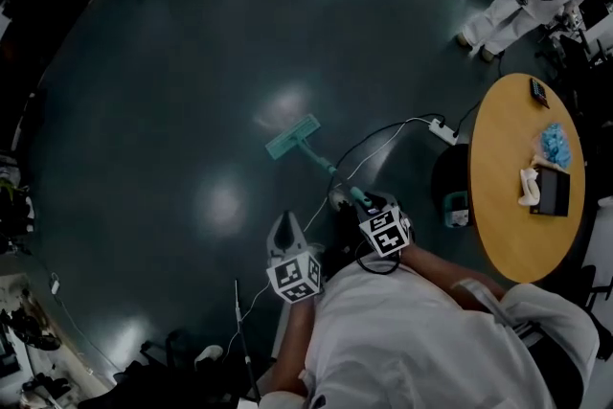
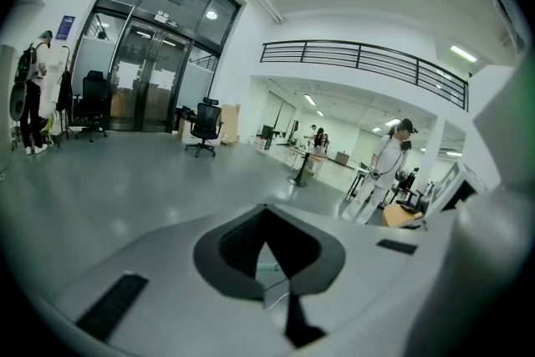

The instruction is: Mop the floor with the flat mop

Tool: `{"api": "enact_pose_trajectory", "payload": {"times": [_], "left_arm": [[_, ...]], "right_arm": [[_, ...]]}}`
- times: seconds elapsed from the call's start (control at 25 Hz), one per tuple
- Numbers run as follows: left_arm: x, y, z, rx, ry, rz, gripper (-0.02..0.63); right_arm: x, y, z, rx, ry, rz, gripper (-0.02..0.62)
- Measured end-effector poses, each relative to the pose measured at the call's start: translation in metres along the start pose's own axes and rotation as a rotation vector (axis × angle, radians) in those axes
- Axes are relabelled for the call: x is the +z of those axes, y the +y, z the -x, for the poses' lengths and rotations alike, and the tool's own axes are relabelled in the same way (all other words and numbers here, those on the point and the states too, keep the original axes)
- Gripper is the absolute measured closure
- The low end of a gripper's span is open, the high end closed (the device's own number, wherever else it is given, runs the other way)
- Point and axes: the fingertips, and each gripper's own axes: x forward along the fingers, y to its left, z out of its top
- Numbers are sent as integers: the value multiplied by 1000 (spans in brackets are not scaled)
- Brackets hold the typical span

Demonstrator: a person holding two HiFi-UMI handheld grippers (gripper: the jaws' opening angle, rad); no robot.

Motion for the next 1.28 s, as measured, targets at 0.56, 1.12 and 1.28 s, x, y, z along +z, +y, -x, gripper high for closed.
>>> {"api": "enact_pose_trajectory", "payload": {"times": [0.56,1.12,1.28], "left_arm": [[14,30,-49,82,28,40,606],[33,43,-64,135,32,71,604],[34,42,-66,105,34,55,606]], "right_arm": [[122,-21,-147,20,-53,79,483],[221,-46,-260,-6,-32,105,485],[171,-44,-196,22,-14,134,485]]}}
